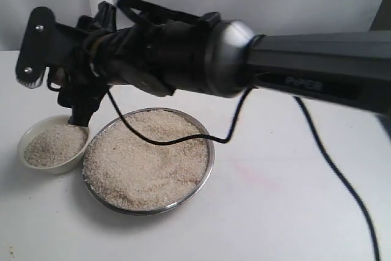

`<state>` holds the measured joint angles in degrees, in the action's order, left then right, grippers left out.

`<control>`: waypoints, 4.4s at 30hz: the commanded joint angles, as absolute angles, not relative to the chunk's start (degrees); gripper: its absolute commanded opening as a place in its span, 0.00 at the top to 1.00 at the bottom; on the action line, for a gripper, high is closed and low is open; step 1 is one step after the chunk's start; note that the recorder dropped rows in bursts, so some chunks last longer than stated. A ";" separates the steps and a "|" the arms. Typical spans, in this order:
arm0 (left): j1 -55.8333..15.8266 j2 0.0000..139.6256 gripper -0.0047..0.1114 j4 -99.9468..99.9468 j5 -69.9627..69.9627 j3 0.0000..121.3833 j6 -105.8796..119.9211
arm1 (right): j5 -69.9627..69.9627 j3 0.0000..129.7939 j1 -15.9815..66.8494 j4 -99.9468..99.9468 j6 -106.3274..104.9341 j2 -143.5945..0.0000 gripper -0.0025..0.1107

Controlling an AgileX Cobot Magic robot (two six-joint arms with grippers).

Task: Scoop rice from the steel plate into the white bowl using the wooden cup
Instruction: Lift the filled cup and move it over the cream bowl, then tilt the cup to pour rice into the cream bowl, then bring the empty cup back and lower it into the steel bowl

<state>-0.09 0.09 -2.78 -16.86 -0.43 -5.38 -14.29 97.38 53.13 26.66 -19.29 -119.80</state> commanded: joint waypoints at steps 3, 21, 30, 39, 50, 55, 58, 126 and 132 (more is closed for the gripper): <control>-0.26 0.00 0.96 -2.52 -16.30 0.00 -5.52 | -27.24 113.13 57.26 39.80 -18.78 -129.94 0.98; -0.26 0.00 0.96 -2.52 -16.30 0.00 -5.52 | -31.22 119.41 61.31 67.93 -21.73 -141.01 0.98; -0.26 0.00 0.96 -2.52 -16.30 0.00 -5.52 | -31.15 119.41 61.78 77.17 -21.73 -142.26 0.98; -0.26 0.00 0.96 -2.52 -16.30 0.00 -5.52 | -30.86 119.41 62.07 80.84 -21.73 -142.39 0.98; -0.26 0.00 0.96 -2.52 -16.30 0.00 -5.52 | -31.01 119.41 62.21 84.82 -21.81 -142.39 0.98; -0.26 0.00 0.96 -2.52 -16.30 0.00 -5.52 | -31.24 119.41 62.21 87.46 -22.52 -142.39 0.98; -0.26 0.00 0.96 -2.52 -16.30 0.00 -5.52 | -31.24 119.41 62.21 88.75 -22.52 -142.39 0.98; -0.26 0.00 0.96 -2.52 -16.30 0.00 -5.52 | -54.36 94.73 52.58 64.19 -20.71 -127.96 0.98; -0.26 0.00 0.96 -2.52 -16.30 0.00 -5.52 | -54.24 94.73 53.27 65.23 -20.71 -129.31 0.98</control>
<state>-0.09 0.09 -2.78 -16.86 -0.43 -5.38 -54.03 94.76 52.98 63.48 -20.38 -129.44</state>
